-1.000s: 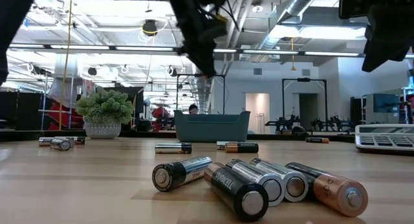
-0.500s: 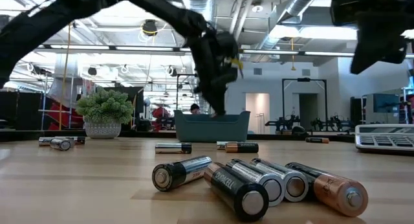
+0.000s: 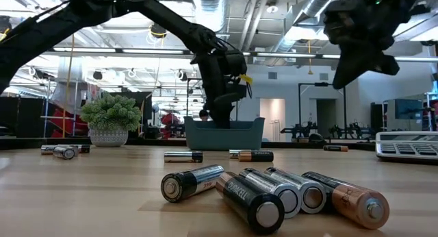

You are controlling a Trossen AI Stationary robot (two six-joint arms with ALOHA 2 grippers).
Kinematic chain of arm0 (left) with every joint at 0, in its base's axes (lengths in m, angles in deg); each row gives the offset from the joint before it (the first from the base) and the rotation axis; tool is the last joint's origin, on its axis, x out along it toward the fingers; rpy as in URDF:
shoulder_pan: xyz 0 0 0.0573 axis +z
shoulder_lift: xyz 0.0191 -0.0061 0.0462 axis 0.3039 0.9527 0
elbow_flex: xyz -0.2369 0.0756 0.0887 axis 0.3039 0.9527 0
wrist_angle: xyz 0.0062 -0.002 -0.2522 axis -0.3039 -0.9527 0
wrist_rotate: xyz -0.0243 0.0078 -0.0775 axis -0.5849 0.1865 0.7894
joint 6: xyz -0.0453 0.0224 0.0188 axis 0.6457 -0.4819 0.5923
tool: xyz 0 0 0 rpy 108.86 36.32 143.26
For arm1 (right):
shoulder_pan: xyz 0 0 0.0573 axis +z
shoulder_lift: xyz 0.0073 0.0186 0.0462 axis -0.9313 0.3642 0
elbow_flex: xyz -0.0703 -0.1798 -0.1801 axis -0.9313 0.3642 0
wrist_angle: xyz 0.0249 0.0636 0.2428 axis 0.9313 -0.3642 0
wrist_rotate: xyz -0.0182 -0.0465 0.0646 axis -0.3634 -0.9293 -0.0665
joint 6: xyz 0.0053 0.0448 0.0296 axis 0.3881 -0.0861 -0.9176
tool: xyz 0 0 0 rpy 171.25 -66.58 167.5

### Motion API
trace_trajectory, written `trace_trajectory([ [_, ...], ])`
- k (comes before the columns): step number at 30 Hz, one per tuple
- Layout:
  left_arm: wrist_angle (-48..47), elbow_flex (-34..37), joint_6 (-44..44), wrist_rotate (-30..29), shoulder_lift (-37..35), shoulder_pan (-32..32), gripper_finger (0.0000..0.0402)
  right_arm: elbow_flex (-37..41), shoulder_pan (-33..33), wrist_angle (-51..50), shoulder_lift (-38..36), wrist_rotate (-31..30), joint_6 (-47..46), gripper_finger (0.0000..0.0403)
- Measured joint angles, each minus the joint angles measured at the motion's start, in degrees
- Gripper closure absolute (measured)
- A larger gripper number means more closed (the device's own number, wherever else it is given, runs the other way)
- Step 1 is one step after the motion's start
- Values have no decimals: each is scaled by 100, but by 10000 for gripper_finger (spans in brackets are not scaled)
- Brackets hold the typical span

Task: Sort batteries
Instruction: Put the black battery into the blue bin

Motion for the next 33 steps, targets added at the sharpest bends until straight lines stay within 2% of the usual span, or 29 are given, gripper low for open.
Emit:
trace_trajectory([
  [10, -166, -59, -483, -4, -38, 28, 300, 0, -360, 105, 0, 0, -2, 397],
  [13, -294, -154, -626, 31, -278, 77, 300, 0, -488, 241, 13, 0, -2, 397],
  [17, -435, -172, -916, 359, -892, 164, 299, -2, -804, 503, 58, -29, -2, 397],
  [20, -465, -171, -1002, 819, -1341, 288, 301, -2, -1148, 730, 80, -238, 7, 395],
  [25, -596, -159, -833, 1619, -1879, 649, 306, -8, -1800, 1229, 94, -267, 560, 359],
  [28, -442, 332, -745, 1835, -2277, 839, 309, -12, -2159, 1550, 93, -264, 960, 327],
  [33, 509, 1953, -495, 1914, -3310, 999, 319, -301, -2741, 1556, 92, -262, 1639, 273],
])
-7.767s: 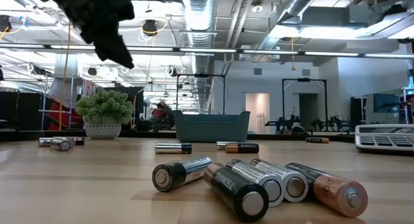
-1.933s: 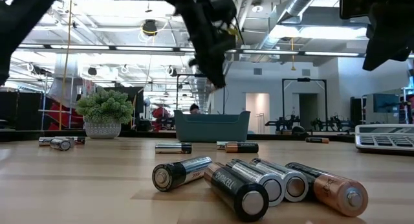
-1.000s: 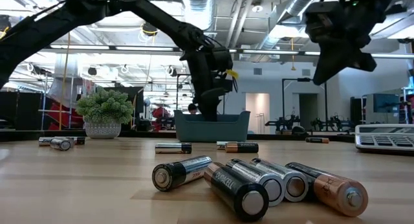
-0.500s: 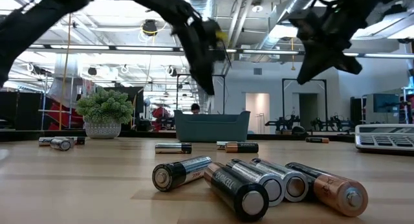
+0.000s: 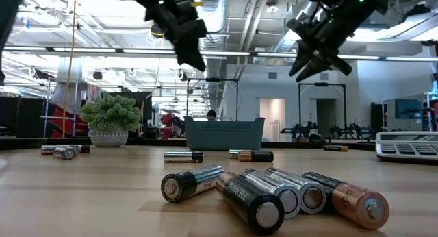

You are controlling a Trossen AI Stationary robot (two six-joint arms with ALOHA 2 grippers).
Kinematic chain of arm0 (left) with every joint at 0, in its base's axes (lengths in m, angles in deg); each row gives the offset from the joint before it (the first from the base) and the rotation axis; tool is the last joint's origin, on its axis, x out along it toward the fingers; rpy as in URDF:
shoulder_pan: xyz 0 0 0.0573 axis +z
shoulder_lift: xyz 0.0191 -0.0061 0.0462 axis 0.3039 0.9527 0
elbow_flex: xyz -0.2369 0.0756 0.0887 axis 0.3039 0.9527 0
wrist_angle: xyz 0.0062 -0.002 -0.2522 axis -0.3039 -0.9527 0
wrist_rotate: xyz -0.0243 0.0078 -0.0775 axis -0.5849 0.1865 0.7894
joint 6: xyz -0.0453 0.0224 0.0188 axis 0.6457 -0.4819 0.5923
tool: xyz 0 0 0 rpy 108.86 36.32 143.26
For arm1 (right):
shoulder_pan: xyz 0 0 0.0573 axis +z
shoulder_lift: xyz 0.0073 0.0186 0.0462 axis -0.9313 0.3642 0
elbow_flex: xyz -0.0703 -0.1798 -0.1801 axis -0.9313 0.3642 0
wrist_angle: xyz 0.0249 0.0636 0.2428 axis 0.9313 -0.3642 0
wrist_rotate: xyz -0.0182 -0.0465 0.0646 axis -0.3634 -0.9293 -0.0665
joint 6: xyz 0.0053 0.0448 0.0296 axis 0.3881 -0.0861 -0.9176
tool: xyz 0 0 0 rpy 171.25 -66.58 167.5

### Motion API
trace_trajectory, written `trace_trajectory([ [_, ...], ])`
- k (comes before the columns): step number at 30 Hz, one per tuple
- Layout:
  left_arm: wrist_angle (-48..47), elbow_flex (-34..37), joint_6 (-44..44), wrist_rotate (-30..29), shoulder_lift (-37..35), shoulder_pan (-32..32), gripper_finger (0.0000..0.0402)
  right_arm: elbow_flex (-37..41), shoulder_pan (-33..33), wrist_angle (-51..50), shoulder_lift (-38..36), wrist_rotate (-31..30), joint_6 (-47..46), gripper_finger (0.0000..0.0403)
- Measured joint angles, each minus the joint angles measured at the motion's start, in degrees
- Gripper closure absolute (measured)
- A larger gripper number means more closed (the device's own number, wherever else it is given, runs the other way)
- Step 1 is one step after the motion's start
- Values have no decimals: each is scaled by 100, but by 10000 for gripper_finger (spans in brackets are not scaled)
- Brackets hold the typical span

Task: Sort batteries
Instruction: Put the black battery into the blue bin

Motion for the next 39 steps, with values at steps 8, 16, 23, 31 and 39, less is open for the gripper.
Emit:
trace_trajectory([
  [8, 2540, 2888, 1048, -161, -2088, 26, 338, -801, -1085, -1306, 93, 32, 440, 209],
  [16, 3528, 4387, 1847, -942, -3899, -121, 340, -1859, -2213, -2866, 980, 985, 1638, 214],
  [23, 3562, 5090, 2508, -1132, -4862, -547, 340, -2691, -2711, -4326, 2495, 1269, 3231, 217],
  [31, 3918, 6081, 3205, -1971, -5517, -1403, 340, -2761, -3019, -4642, 3495, 1288, 4276, 218],
  [39, 3976, 6457, 4323, -2083, -5698, -1795, 340, -2717, -3385, -4620, 3876, 1287, 4474, 218],
])
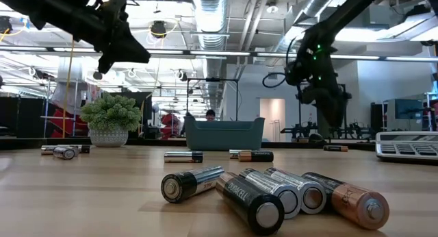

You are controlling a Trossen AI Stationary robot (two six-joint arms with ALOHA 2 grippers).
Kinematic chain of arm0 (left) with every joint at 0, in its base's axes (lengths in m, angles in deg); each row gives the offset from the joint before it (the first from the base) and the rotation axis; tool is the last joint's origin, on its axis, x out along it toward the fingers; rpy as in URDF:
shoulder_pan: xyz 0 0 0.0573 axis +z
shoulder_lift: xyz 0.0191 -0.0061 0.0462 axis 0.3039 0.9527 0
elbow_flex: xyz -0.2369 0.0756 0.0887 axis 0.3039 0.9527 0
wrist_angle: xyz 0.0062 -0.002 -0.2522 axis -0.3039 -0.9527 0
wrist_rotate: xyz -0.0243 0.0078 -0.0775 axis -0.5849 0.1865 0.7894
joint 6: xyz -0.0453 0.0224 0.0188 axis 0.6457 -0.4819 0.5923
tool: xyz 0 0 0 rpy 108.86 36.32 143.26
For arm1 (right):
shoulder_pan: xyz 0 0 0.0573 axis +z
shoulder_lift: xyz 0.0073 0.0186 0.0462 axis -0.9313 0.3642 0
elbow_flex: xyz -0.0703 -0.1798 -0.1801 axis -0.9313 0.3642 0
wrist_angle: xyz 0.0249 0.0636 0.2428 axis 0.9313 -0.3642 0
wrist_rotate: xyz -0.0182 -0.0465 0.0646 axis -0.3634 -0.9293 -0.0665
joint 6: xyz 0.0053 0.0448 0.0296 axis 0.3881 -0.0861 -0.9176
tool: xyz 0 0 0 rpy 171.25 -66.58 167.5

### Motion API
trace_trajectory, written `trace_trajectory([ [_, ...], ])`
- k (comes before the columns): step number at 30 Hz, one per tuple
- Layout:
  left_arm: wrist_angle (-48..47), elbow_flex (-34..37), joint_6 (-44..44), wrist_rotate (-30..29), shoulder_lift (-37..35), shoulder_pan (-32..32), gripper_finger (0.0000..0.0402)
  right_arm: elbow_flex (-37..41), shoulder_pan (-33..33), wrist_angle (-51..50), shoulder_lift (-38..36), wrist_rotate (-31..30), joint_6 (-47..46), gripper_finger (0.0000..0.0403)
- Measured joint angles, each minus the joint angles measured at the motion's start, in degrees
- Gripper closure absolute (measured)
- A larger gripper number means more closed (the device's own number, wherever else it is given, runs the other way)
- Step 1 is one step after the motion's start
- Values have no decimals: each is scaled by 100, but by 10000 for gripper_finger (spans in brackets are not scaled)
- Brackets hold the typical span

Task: Sort batteries
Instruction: Put the black battery into the blue bin

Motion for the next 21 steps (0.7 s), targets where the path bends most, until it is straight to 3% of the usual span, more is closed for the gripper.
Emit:
trace_trajectory([
  [9, 115, 0, 51, -585, 0, -255, 340, 91, -228, 152, 443, -2, 159, 218],
  [21, 166, 0, 51, -683, 0, -251, 340, 91, -226, 297, 888, -31, 275, 218],
])
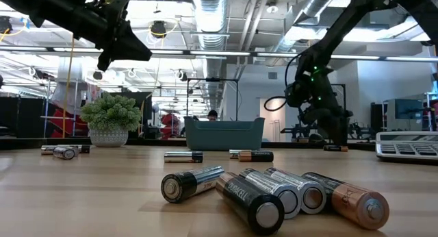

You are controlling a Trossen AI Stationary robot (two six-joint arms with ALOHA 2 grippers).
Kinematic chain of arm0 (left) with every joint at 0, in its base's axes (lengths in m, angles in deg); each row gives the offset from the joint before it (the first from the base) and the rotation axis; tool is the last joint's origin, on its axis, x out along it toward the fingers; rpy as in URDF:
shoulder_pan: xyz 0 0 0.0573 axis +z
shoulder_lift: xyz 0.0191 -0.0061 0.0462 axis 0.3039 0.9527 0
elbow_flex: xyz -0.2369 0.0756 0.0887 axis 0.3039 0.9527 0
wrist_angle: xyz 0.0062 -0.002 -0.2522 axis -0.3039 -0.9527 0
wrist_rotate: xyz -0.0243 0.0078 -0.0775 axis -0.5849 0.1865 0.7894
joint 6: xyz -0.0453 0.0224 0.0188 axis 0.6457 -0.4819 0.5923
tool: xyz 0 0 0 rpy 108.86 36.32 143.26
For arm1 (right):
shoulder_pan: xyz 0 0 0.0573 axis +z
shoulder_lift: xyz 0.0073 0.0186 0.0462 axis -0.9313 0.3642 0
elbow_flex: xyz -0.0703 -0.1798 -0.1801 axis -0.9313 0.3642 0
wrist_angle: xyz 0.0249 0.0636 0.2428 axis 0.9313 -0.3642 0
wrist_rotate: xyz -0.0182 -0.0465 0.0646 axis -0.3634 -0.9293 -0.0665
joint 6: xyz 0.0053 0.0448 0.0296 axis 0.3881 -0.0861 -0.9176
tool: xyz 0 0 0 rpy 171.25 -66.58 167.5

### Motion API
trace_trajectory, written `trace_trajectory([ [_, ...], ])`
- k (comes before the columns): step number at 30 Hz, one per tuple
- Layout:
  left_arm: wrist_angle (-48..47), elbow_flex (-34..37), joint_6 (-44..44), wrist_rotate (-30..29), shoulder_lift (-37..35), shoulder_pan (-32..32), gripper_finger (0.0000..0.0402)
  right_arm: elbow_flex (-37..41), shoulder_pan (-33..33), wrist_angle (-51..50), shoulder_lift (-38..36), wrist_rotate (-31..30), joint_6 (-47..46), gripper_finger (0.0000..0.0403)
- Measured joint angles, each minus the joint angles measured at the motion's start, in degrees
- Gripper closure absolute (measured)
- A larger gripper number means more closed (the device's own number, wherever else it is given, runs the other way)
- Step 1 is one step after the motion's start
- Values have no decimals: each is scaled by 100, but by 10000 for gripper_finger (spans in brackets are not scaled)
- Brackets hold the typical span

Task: Sort batteries
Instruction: Put the black battery into the blue bin

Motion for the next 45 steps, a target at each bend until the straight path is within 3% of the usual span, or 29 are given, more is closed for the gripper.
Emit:
trace_trajectory([
  [16, -1, 0, 0, -26, 0, 0, 340, -4, 2, 22, -6, 367, 644, 219],
  [29, 1, 0, -2, -22, 0, 0, 340, -9, -4, -64, 40, 444, 979, 275],
  [45, 3, 0, 85, -3, 0, 0, 340, -305, 350, -509, 39, 435, 954, 279],
])
